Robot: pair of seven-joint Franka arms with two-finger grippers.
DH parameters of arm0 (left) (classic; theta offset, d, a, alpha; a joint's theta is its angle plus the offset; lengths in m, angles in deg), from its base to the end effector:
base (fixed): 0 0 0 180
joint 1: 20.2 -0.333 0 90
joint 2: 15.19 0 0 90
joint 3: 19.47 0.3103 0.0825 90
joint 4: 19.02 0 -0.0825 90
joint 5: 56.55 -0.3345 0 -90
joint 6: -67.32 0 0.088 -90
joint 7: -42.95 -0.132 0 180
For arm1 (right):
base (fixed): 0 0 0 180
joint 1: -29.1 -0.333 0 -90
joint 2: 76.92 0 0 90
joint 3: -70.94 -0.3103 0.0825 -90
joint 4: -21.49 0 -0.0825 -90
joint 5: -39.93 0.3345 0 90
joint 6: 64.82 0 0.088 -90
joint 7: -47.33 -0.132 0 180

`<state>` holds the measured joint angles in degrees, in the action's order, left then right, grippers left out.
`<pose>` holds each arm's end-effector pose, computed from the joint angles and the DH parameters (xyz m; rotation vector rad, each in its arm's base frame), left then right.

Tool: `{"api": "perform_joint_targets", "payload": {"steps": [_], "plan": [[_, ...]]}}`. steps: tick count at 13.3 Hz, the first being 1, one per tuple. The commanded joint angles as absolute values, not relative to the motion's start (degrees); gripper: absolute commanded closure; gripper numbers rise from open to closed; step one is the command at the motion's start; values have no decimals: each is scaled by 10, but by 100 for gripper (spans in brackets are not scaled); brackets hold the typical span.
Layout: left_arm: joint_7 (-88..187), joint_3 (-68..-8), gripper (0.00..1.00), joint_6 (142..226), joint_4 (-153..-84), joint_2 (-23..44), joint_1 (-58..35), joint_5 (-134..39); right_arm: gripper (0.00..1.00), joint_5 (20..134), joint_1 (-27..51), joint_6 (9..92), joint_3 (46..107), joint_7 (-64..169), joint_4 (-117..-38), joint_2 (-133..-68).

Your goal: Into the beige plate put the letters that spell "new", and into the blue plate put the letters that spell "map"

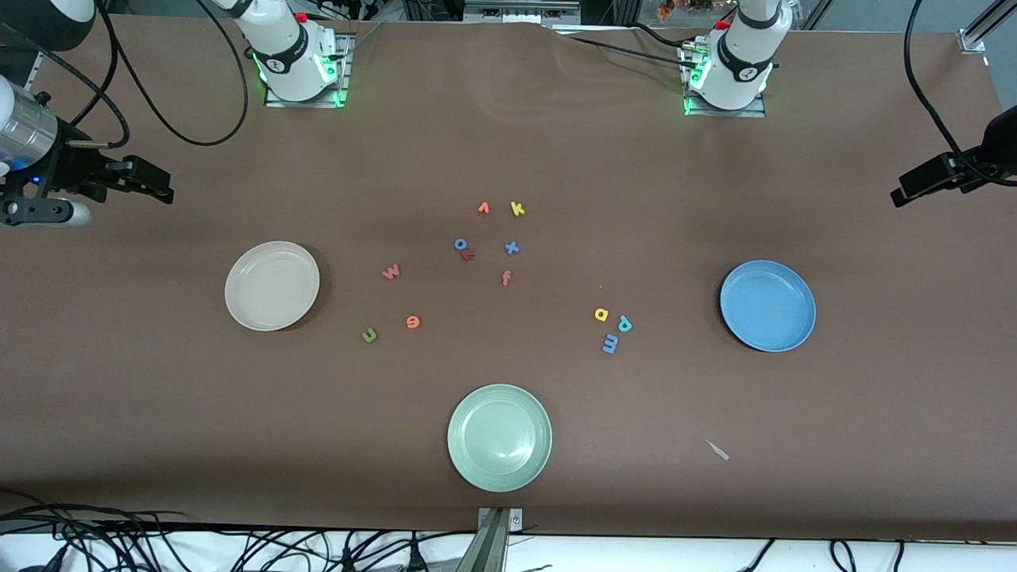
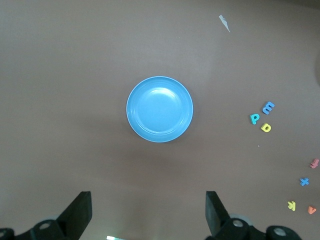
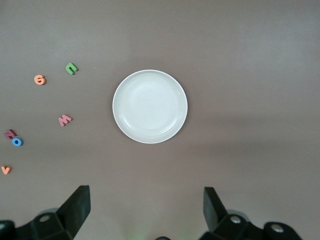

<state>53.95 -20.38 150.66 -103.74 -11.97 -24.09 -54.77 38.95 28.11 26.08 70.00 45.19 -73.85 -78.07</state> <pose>0.5078 0.0223 0.5941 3.0901 0.3751 -0.1282 0.5049 0.0147 0.5458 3.1177 -0.0040 -0.1512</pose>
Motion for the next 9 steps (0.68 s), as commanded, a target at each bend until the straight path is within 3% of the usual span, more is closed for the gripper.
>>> {"api": "perform_joint_targets", "payload": {"steps": [1,9], "plan": [[546,-205,0,1503,-1022,-112,-241,-559,0,398,280,261,702,450,-733,-783],[546,-206,0,1503,-1022,-112,-235,-559,0,398,280,260,702,451,-733,-783]]}}
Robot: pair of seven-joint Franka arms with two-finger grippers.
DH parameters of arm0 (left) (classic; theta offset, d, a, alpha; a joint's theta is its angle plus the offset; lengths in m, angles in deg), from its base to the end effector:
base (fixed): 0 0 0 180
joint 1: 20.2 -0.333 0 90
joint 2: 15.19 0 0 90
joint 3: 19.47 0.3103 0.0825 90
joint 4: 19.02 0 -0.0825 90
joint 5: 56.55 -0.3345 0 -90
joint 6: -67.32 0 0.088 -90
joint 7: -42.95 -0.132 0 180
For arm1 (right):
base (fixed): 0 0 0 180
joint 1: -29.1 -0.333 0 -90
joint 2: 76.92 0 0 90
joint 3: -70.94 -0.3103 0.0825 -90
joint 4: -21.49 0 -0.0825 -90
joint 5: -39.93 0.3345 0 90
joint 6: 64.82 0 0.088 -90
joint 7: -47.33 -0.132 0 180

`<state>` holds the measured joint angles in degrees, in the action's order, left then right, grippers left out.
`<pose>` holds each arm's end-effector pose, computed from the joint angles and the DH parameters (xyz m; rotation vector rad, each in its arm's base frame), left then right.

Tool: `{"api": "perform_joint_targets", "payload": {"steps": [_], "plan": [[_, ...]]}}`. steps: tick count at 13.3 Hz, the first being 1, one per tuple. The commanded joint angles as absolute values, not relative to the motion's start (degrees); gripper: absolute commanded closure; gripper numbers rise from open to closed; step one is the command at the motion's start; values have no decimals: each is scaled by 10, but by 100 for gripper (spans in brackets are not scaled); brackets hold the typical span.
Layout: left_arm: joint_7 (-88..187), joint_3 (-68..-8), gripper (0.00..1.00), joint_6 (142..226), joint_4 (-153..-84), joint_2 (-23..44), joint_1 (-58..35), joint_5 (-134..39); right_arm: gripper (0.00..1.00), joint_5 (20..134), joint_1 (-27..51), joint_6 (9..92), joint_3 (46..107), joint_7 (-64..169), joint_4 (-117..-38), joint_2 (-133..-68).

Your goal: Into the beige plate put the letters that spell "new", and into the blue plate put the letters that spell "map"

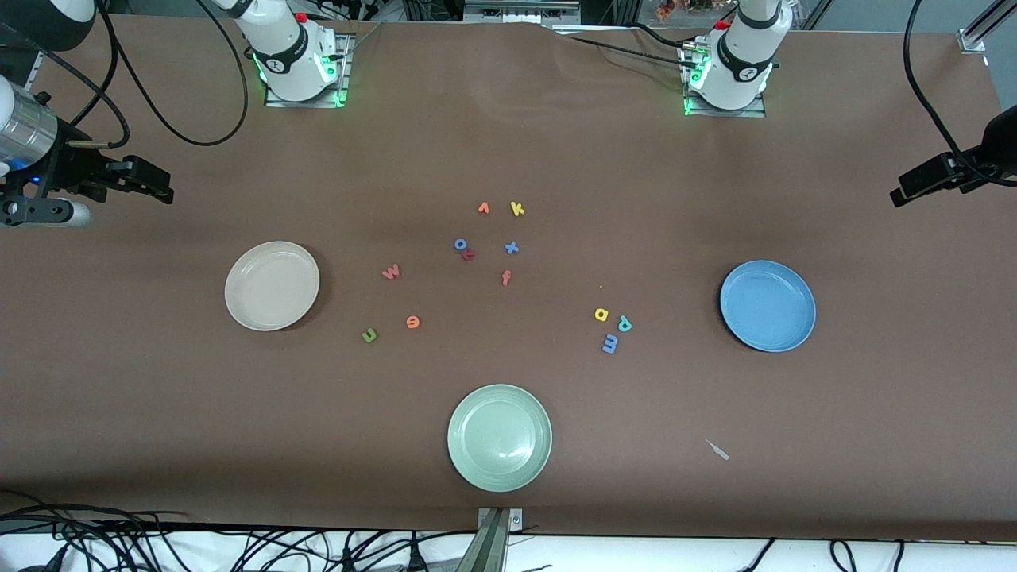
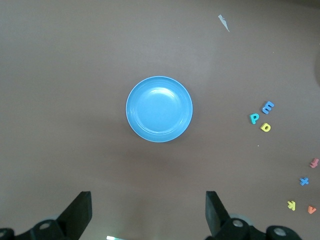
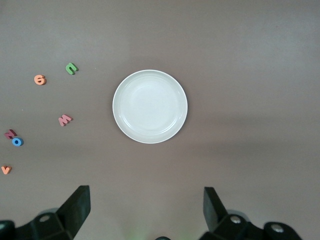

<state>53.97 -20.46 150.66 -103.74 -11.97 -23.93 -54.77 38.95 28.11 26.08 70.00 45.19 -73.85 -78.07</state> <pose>0.5079 0.0202 0.5941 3.0909 0.3692 -0.1283 0.5049 0.0147 0.5458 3.1177 -0.0040 -0.1512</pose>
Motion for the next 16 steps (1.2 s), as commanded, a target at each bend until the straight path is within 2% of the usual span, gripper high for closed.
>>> {"api": "perform_joint_targets", "payload": {"steps": [1,16], "plan": [[546,-206,0,1503,-1022,-112,-235,-557,0,398,280,261,702,451,-733,-783],[546,-205,0,1503,-1021,-109,-241,-561,0,398,280,260,702,451,-734,-783]]}}
